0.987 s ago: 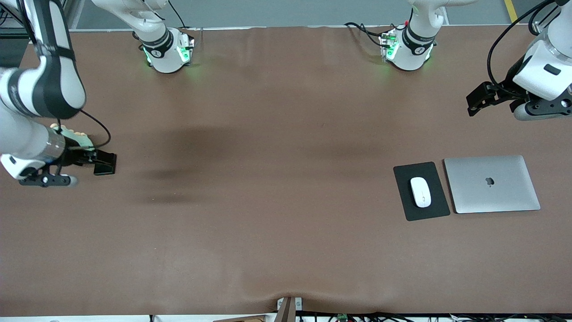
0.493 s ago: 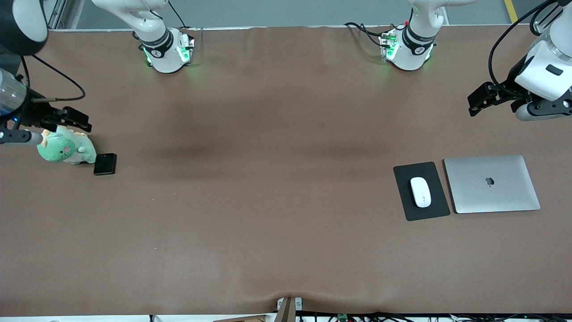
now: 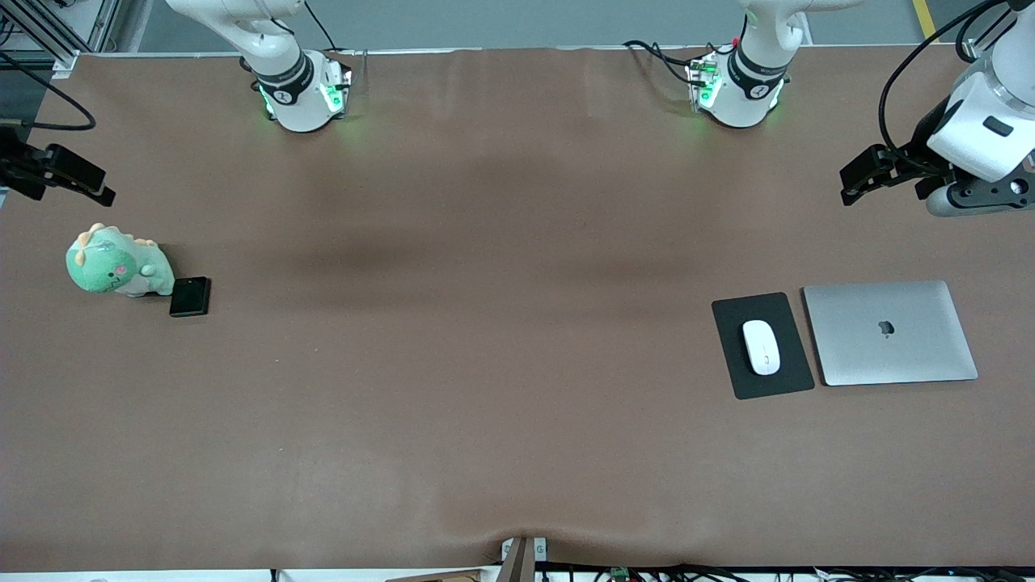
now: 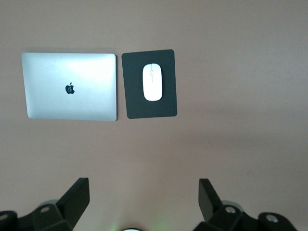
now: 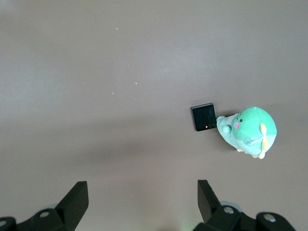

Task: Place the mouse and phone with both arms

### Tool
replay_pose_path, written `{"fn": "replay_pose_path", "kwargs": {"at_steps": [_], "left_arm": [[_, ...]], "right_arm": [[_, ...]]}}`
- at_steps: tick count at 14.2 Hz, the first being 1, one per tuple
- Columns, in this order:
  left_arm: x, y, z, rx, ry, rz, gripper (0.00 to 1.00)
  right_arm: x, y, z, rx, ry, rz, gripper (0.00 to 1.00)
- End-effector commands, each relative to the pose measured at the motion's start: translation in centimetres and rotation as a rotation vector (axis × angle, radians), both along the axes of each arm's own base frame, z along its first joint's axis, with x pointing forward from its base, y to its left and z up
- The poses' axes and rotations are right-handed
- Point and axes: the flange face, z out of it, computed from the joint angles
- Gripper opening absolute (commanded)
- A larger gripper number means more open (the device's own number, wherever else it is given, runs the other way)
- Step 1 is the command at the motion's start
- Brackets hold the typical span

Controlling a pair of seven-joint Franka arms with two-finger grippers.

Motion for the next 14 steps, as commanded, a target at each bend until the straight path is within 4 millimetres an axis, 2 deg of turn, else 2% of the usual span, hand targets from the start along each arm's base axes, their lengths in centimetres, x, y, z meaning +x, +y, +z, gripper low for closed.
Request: {"fn": "replay_pose_path", "kwargs": {"at_steps": [1,6,14], "left_arm": [[-0.9,0.3,0.7,-0.017,0.004,-0.017,1.00],[-0.8,0.5,1.5,-0.009,-0.004,-0.008,1.00],[-0.8,1.8,1.5,-0.005,0.009,-0.041,1.00]], "right_arm": [[0.3,0.6,0.8,0.006,-0.007,-0.009,1.00],[0.3,0.8,0.8,0.006,-0.007,-0.005,1.00],[0.2,1.1,0.7,0.000,-0.001,0.002,1.00]]}}
